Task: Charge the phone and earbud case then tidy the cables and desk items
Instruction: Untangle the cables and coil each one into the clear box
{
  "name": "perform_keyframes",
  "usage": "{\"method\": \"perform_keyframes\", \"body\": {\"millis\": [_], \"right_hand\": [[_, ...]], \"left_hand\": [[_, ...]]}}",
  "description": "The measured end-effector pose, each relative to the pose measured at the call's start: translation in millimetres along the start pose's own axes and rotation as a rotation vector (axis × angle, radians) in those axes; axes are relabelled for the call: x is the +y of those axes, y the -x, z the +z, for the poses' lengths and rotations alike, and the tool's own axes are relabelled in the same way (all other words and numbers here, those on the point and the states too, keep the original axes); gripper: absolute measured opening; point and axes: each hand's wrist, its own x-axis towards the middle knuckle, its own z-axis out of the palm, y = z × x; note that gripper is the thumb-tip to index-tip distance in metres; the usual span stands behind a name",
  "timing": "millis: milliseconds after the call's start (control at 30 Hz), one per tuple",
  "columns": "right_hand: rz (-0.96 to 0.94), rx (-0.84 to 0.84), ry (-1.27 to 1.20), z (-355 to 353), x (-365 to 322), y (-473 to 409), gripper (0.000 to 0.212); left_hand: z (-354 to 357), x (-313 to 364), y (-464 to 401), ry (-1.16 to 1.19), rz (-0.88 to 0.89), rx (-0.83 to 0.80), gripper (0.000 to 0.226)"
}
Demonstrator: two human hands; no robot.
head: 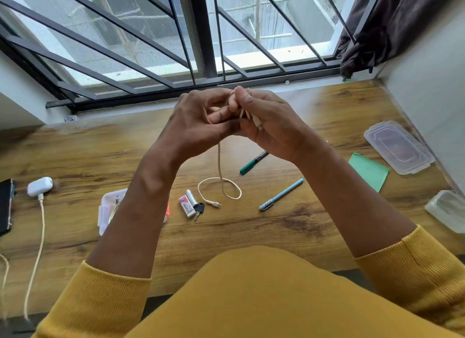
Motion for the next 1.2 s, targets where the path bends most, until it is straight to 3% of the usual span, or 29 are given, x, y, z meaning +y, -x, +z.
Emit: {"method": "perform_keyframes", "body": {"millis": [167, 233, 300, 400, 533, 633, 767, 933, 1100, 1200], "right_hand": [[-0.076, 0.019, -0.051, 3.4, -4.4, 0.8, 0.039], [-0.109, 0.042, -0.124, 2.9, -7.1, -0.9, 0.040], [-0.131, 0.052, -0.207, 1.3, -8.9, -4.2, 0.039], [-0.158, 0.028, -0.324, -0.6, -8.4, -6.8, 0.039], [-0.170, 0.031, -0.405, -1.6, -8.0, -10.2, 0.038], [-0.181, 0.072, -0.335, -4.9, -6.9, -9.5, 0.033], [-0.203, 0.183, -0.194, -5.2, -1.8, -10.6, 0.035], [-0.185, 0.311, 0.255, -6.6, 12.1, -12.5, 0.035], [-0.138, 0.342, 0.686, -15.7, 29.4, -9.9, 0.034], [-0.126, 0.310, 0.766, -16.5, 32.3, -6.9, 0.032]], "left_hand": [[3.7, -1.9, 4.4, 0.094, -0.022, 0.081, 0.070], [10.9, -5.0, 8.8, 0.243, -0.064, 0.116, 0.075], [21.4, -8.5, 13.0, 0.415, -0.102, 0.142, 0.059], [36.5, -16.2, 17.0, 0.459, -0.116, 0.186, 0.024], [46.6, -19.2, 17.1, 0.215, -0.146, 0.219, 0.028], [50.2, -15.6, 17.7, 0.039, -0.120, 0.139, 0.032], [51.1, -2.9, 16.9, -0.066, -0.155, -0.083, 0.044], [38.9, 3.6, 11.7, 0.153, -0.219, -0.259, 0.041], [20.4, -0.1, 11.4, 0.159, -0.137, -0.244, 0.025], [10.9, -7.6, 9.3, 0.126, -0.109, -0.193, 0.017]]}}
